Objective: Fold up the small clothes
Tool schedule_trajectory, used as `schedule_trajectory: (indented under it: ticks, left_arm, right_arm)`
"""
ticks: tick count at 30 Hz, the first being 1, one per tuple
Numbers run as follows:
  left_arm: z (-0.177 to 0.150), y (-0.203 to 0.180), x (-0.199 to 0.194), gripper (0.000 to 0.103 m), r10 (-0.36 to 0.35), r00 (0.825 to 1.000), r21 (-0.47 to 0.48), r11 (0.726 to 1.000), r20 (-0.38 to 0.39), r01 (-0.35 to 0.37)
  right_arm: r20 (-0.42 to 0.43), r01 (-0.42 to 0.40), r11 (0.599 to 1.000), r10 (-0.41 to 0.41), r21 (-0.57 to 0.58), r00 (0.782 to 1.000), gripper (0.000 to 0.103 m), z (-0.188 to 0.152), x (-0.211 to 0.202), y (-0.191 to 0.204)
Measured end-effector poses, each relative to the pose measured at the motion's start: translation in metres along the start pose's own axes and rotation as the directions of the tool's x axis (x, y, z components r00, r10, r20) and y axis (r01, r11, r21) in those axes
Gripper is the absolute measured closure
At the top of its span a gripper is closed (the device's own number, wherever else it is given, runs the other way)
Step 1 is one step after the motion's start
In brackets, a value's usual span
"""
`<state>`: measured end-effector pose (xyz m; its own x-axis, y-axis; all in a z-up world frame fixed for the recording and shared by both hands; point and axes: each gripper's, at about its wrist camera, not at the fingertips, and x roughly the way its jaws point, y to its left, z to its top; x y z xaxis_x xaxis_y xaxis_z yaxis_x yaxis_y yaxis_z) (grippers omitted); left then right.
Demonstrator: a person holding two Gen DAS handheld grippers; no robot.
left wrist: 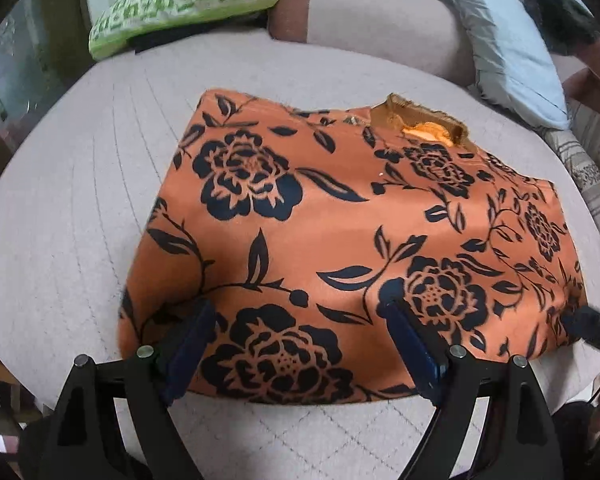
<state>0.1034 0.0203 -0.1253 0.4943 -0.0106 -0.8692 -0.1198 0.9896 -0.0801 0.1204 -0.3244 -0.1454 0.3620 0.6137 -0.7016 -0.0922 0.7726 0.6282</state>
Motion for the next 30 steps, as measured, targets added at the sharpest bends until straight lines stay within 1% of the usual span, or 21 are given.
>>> schedule_trajectory:
  ticks: [1,4,6,7,8,9,10,11,12,13,14,17,19,21,22,23,24,25,26,28,30]
  left_arm:
    - [0.000,0.000,-0.004,0.015,0.008,1.000,0.004,1.000,0.018,-0.008]
    - [-0.001,0.002,-0.015,0.015,0.003,0.999,0.007,1.000,0.032,-0.003]
    - [-0.001,0.003,-0.017,0.015,0.004,0.999,0.007,1.000,0.036,-0.004]
    - [0.002,0.000,-0.012,0.015,0.003,0.999,0.007,1.000,0.034,-0.004]
    - [0.002,0.000,-0.013,0.015,0.004,0.999,0.006,1.000,0.034,-0.004]
    - [0.001,0.002,-0.017,0.015,0.005,0.999,0.005,1.000,0.035,-0.005]
    - [0.001,0.002,-0.018,0.015,0.003,0.999,0.006,1.000,0.034,-0.004]
    - [0.001,0.002,-0.019,0.015,0.001,0.999,0.008,1.000,0.034,-0.001]
    - [0.001,0.002,-0.021,0.015,0.003,0.999,0.013,1.000,0.039,-0.003]
    - [0.001,0.003,-0.023,0.015,0.009,0.999,0.015,1.000,0.049,-0.010]
    - [0.001,0.004,-0.024,0.015,0.015,0.998,0.016,1.000,0.054,-0.016]
    - [0.002,0.005,-0.022,0.015,0.013,0.999,0.008,1.000,0.046,-0.013]
    - [0.001,0.003,-0.021,0.015,0.017,0.999,0.008,1.000,0.042,-0.018]
    - [0.000,0.001,-0.021,0.015,0.020,0.999,0.009,1.000,0.036,-0.020]
    - [0.000,0.000,-0.021,0.015,0.016,0.999,0.012,1.000,0.032,-0.017]
    - [-0.001,-0.001,-0.022,0.015,0.014,0.999,0.019,1.000,0.029,-0.015]
    - [-0.002,-0.001,-0.024,0.015,0.019,0.999,0.027,0.999,0.035,-0.020]
    - [-0.002,-0.002,-0.025,0.015,0.025,0.999,0.030,0.999,0.041,-0.027]
    - [-0.002,-0.003,-0.024,0.015,0.028,0.999,0.033,0.999,0.040,-0.029]
    - [-0.001,-0.004,-0.025,0.015,0.022,0.999,0.029,0.999,0.039,-0.023]
    - [-0.002,-0.005,-0.025,0.015,0.020,0.999,0.026,0.999,0.043,-0.021]
  right_arm:
    - [0.003,0.003,1.000,-0.003,0.022,1.000,0.020,0.002,-0.004,0.005]
    - [0.052,0.023,0.998,-0.021,-0.053,0.998,0.020,0.007,-0.023,0.033]
    - [0.075,-0.008,0.997,0.015,-0.082,0.997,0.020,0.014,-0.028,0.051]
    - [0.082,-0.032,0.996,0.039,-0.086,0.996,0.019,0.016,-0.025,0.055]
    - [0.081,-0.033,0.996,0.040,-0.085,0.996,0.018,0.017,-0.023,0.053]
    - [0.068,-0.025,0.997,0.030,-0.073,0.997,0.016,0.018,-0.014,0.050]
    - [0.030,-0.004,0.999,0.005,-0.050,1.000,0.016,0.020,0.006,0.038]
    - [-0.040,0.049,0.999,-0.049,-0.005,0.998,0.016,0.019,0.028,0.021]
    - [-0.032,0.039,0.999,-0.039,0.010,0.999,0.016,0.014,0.023,0.019]
    - [0.005,0.033,0.999,-0.033,0.012,0.999,0.016,0.015,0.017,0.023]
    - [0.010,0.031,0.999,-0.031,0.008,0.999,0.016,0.016,0.011,0.031]
    - [0.057,0.016,0.999,-0.014,-0.043,0.998,0.016,0.016,-0.004,0.051]
    - [0.074,-0.027,0.998,0.031,-0.062,0.997,0.016,0.016,-0.005,0.058]
    - [0.045,-0.001,0.999,0.003,-0.045,0.999,0.014,0.016,0.012,0.051]
    - [-0.028,0.029,1.000,-0.029,-0.011,0.999,0.014,0.015,0.032,0.037]
    - [-0.021,0.012,1.000,-0.012,0.001,1.000,0.014,0.015,0.032,0.030]
    - [0.016,-0.004,1.000,0.004,0.013,1.000,0.014,0.014,0.025,0.030]
    - [0.024,-0.013,0.999,0.012,0.033,1.000,0.014,0.015,0.019,0.034]
    - [0.035,-0.022,0.999,0.021,0.032,0.999,0.014,0.015,0.010,0.038]
    - [0.081,-0.009,1.000,0.008,0.008,0.997,0.014,0.012,-0.008,0.044]
    - [0.119,-0.043,0.999,0.039,0.025,0.992,0.014,0.002,-0.028,0.043]
